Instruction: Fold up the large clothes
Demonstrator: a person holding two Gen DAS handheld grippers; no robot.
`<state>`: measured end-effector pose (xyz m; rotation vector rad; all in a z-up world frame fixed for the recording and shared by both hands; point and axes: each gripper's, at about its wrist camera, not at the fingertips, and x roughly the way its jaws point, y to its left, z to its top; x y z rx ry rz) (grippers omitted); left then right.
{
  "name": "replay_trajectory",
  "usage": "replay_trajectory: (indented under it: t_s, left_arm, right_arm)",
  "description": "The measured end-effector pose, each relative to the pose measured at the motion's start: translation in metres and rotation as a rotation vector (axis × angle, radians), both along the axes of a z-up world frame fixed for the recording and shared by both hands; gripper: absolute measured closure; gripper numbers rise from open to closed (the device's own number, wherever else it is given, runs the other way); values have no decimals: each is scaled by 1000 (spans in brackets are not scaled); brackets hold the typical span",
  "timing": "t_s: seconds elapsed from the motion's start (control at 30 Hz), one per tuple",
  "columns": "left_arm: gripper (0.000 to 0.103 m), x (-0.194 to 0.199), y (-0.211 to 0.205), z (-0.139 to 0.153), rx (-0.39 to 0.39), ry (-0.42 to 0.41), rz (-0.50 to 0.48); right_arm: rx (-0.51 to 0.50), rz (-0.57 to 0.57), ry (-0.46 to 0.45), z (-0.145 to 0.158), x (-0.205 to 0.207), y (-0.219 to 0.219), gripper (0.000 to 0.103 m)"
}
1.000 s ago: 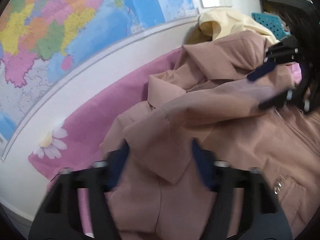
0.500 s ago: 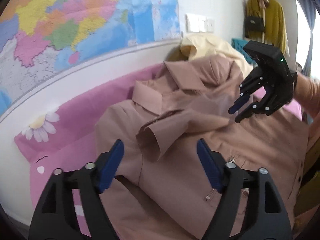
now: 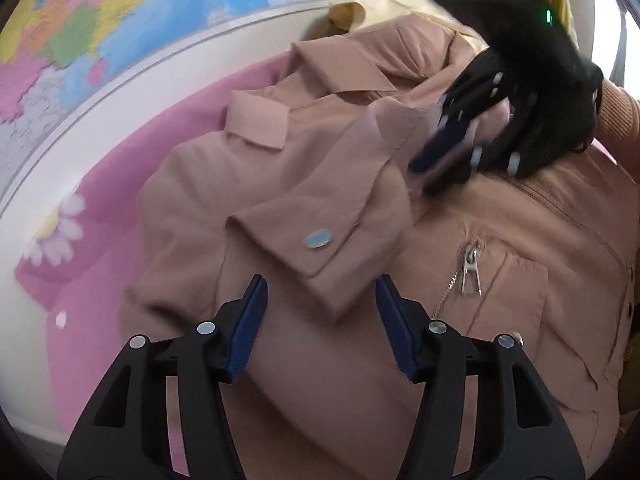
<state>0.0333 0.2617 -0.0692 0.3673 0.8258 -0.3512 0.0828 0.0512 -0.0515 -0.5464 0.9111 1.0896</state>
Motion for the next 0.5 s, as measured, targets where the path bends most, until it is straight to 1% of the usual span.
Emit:
replay_trajectory:
  t_s: [0.03, 0.07, 0.1, 0.13, 0.17, 0.2, 0.23, 0.3, 0.37, 0.4, 0.47, 0.5]
  left_arm:
    - [44, -7, 7, 6, -27, -25, 18]
    - [36, -14, 15, 14, -46, -61, 48]
    - [31, -20, 22, 21, -60, -90, 76]
    - [29, -26, 29, 27, -76, -119, 109]
    - [27, -33, 38, 33, -82, -142, 148]
    - [27, -38, 45, 36, -78, -155, 186]
    - [27, -42, 53, 36, -77, -155, 224]
    - [27, -51, 68, 33, -93, -129, 294]
    - [27, -60, 81, 23, -100, -86, 345]
    - [27, -62, 84, 16, -99, -66, 362]
    - [27, -73, 89, 2, -120, -15, 390]
    - [27, -78, 90, -3, -135, 4, 393]
  right_arm:
    - [51, -6, 9, 13, 0, -6, 82]
    - [103, -18, 24, 24, 2, -8, 82]
    - [130, -29, 32, 29, 5, -4, 82]
    - [158, -41, 28, 35, 6, 3, 81]
    - [162, -43, 15, 35, 6, 10, 79]
    - [152, -43, -11, 32, 4, 23, 70]
    - [134, -34, -20, 26, 4, 33, 66]
    - [58, -10, -48, 5, 1, 55, 66]
    - [-16, -23, -88, -16, 7, 71, 66]
    - [-36, -25, -78, -25, 10, 75, 65]
    - [-25, -39, -77, -30, 17, 78, 62]
    - [-13, -51, -85, -28, 19, 76, 58]
